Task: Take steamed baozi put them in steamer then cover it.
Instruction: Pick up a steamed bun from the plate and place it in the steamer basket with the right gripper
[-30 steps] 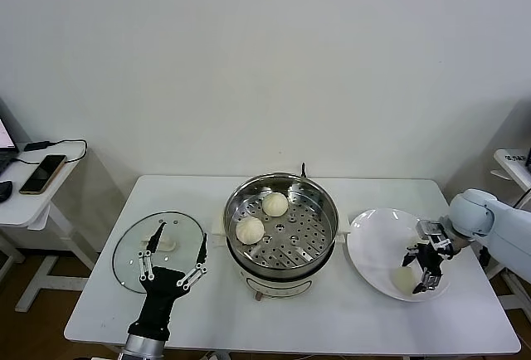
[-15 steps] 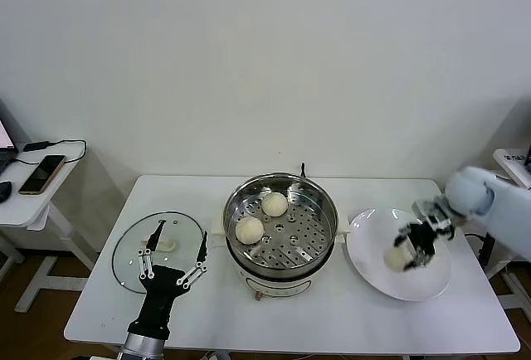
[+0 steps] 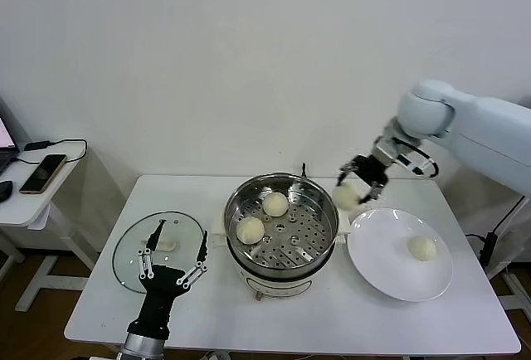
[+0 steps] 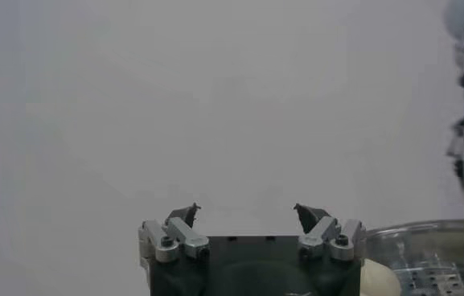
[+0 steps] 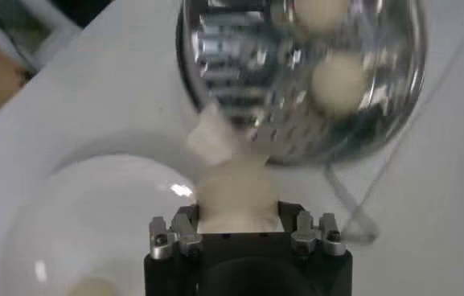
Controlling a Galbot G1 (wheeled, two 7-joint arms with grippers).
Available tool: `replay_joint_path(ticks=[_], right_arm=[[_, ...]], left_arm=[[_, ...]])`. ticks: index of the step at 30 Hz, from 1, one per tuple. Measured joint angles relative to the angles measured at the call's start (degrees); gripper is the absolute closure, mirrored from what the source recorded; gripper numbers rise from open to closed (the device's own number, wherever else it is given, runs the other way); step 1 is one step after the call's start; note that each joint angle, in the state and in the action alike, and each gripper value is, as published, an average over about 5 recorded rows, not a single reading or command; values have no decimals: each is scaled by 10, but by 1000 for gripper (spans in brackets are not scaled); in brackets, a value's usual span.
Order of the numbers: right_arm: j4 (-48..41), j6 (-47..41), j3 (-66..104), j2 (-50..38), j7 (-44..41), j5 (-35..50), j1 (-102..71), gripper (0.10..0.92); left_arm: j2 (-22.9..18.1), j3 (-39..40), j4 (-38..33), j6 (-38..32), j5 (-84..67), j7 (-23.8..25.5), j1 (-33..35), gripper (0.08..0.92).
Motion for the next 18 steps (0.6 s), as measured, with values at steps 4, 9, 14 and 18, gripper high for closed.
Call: replay_joint_path(ticks=[4,9,14,18], right_arm=[[30,38,-10,32,9,-23,11,358],[61,84,-14,63,19,-62,4,362],[77,123,-12,87,23,-101,-18,364],[80,150,-9,102,29,-131,-40,358]], left_arm=[[0,-1,-2,1,-1,0,-1,177],[0,-1,-1,0,-2,0,-2,177],[-1,-2,1,0,-3,-1,-2,177],[0,-5,3,0,-4,-3,-1,177]])
